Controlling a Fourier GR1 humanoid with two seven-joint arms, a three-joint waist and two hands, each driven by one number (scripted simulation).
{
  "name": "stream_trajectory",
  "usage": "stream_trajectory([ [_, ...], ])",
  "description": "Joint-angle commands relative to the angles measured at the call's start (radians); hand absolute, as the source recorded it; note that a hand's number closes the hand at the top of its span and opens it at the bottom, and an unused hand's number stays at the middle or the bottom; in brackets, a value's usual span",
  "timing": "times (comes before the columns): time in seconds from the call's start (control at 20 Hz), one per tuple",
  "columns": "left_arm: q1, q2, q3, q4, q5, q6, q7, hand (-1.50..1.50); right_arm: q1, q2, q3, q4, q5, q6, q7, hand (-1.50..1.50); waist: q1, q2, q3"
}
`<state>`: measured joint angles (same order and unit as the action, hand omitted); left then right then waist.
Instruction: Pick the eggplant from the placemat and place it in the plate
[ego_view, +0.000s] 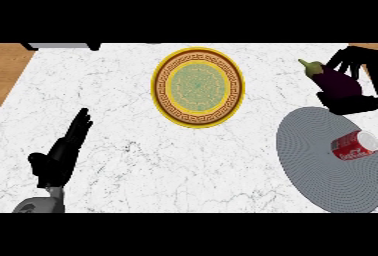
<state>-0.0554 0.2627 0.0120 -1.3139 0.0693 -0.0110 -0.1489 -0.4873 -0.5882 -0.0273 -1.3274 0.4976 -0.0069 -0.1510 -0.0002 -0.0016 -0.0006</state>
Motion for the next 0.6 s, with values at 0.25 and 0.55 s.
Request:
stream_trajectory([
  [0.25,0.053,-0.005,0.001,-0.093,-0.009,-0.03,0.041,0.0,-0.17,0.125,0.055,-0.053,0.066,0.067,0.19,1.5,0.011,0.001,0.0],
  [0.55,-0.02,-0.044,-0.004,-0.024,-0.049,0.008,0.016,0.0,-0.309,0.269,0.129,0.151,0.123,0.044,0.176,1.5,0.018,0.005,0.0],
])
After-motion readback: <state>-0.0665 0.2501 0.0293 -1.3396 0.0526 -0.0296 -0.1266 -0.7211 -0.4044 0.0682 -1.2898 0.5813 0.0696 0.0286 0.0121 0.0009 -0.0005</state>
